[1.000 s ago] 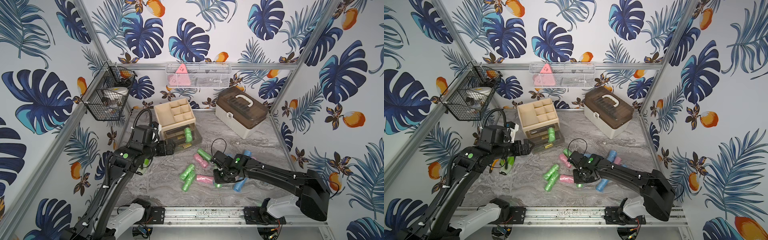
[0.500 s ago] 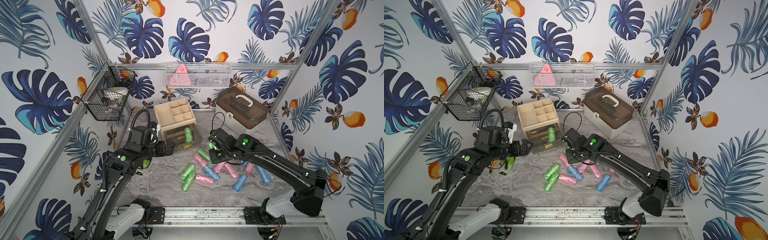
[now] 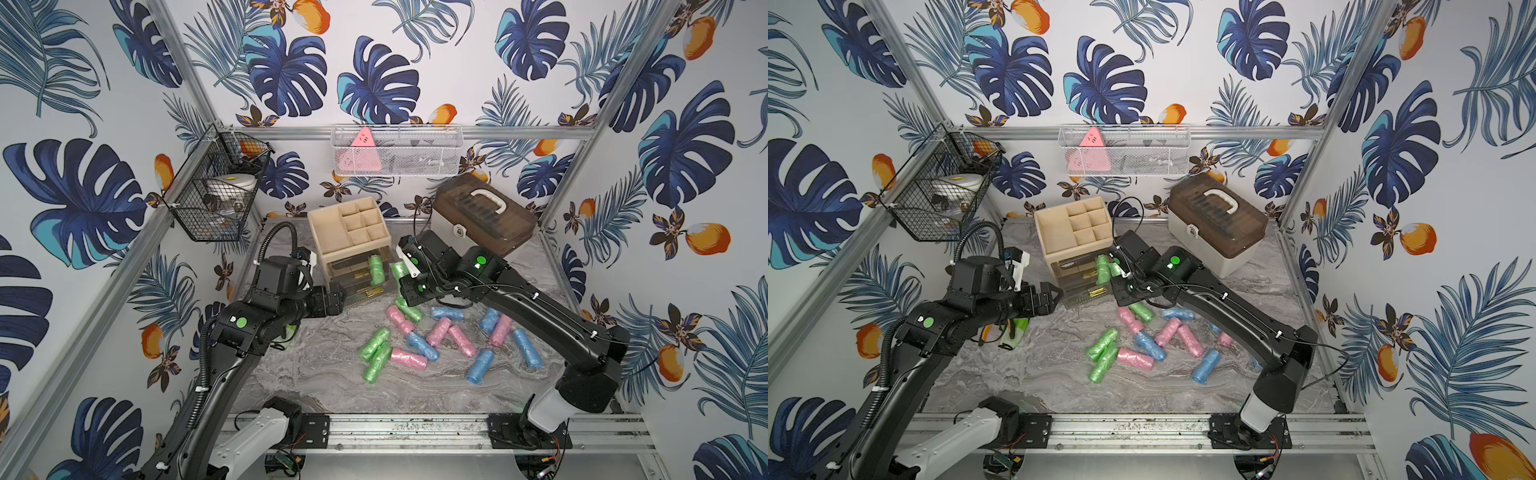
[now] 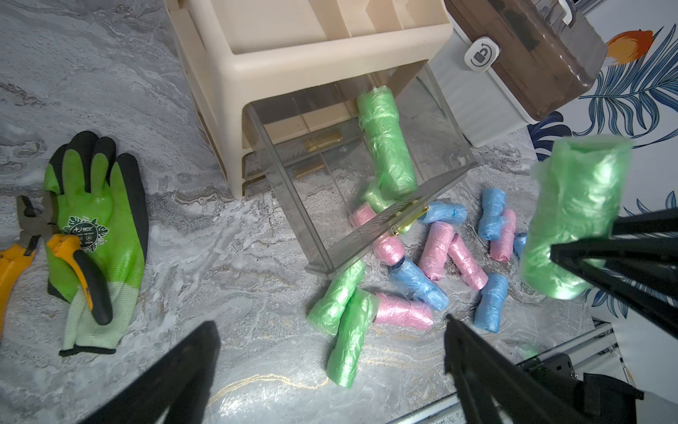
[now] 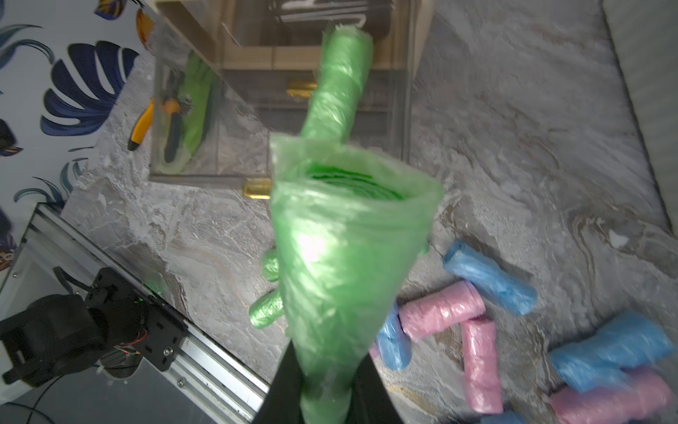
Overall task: Sort the rolls of trash bags by color and place them into the drawer
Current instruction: Pick up the roll of trash bags from the center of the board, then place the roll of trash bags in the drawer.
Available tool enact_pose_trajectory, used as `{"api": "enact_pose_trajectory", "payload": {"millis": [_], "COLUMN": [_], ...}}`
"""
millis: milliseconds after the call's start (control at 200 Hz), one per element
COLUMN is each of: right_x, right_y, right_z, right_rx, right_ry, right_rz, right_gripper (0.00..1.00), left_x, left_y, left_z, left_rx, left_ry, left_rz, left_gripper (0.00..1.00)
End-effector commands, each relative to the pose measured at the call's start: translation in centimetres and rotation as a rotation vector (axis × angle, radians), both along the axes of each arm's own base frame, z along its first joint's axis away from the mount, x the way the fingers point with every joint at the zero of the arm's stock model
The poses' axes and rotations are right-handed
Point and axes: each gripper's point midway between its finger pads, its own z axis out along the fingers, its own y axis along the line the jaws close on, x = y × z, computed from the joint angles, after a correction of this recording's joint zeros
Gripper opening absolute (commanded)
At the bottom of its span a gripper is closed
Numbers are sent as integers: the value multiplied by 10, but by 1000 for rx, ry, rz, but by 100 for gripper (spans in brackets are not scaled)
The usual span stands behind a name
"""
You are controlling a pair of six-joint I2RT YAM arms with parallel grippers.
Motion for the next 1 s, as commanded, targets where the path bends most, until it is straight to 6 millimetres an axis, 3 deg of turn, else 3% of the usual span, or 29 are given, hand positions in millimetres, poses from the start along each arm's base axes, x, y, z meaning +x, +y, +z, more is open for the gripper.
{"api": "enact_pose_trajectory", "payload": {"millis": [0, 305, 325, 390, 766, 996], "right_x": [7, 40, 45, 50, 59, 69], "right_y": [24, 83, 88, 94, 91, 91], "right_z": [10, 13, 1, -7, -56, -63], "right_rx": [25, 80, 62, 55, -1, 9], "right_ry": [-16, -30, -15, -4, 82, 117], "right_rz": [77, 132, 132, 135, 116, 98], "right_gripper": [20, 20, 20, 20, 20, 25], "left_x": [0, -8, -9, -10, -10, -9], "left_y": [4, 12, 13, 15, 16, 14], "left_z": [-2, -4, -3, -3, -7, -7], "left_rx": [10, 33, 37, 48, 60, 52], "left_ry": [1, 4, 4, 3, 9, 11], "left_rz": [18, 39, 42, 47, 44, 37], "left_gripper": [99, 99, 99, 99, 99, 99]}}
